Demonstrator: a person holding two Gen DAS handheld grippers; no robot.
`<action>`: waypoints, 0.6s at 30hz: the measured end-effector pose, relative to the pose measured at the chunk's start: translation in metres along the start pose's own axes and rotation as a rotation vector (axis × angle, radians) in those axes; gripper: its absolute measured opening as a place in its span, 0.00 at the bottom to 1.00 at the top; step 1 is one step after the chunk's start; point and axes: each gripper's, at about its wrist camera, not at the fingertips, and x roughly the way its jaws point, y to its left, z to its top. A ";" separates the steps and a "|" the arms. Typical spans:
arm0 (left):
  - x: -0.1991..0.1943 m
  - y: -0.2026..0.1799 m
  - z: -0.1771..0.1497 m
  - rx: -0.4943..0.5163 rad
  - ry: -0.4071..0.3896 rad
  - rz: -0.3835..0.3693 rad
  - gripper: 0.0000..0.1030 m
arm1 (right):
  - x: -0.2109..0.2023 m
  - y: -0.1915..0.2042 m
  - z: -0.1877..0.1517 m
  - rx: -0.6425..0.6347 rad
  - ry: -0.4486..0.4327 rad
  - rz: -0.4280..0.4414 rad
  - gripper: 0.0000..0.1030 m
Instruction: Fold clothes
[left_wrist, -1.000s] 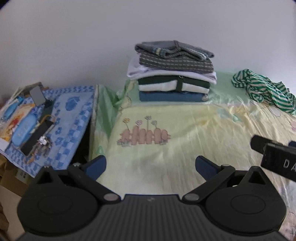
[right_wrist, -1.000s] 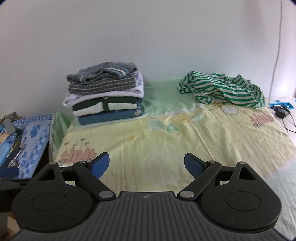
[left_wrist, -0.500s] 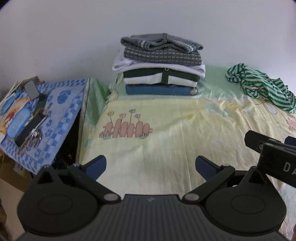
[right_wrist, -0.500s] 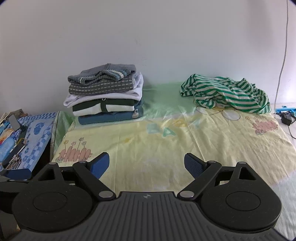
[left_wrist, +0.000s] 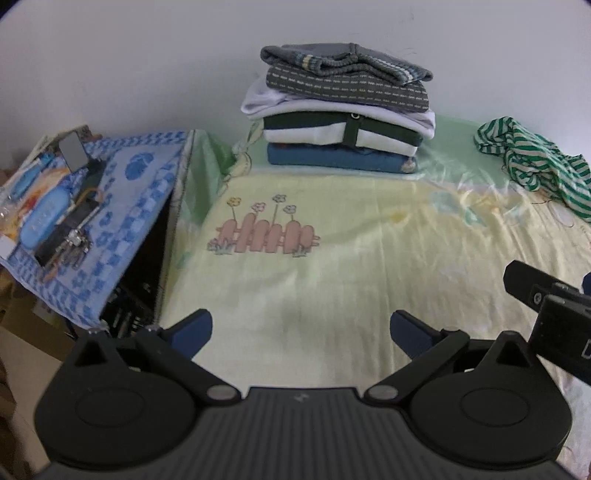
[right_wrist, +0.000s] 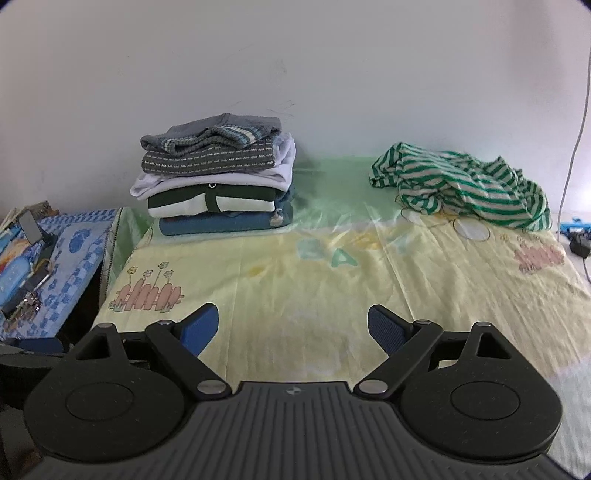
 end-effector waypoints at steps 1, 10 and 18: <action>0.001 0.000 0.001 0.001 0.003 -0.002 0.99 | 0.000 0.002 0.000 -0.009 -0.005 -0.005 0.88; 0.008 -0.002 0.005 0.019 0.007 -0.027 0.99 | 0.005 0.002 0.001 0.005 0.000 -0.027 0.88; 0.010 -0.008 0.005 0.048 0.011 -0.040 0.99 | 0.004 0.000 0.001 0.031 0.012 -0.041 0.88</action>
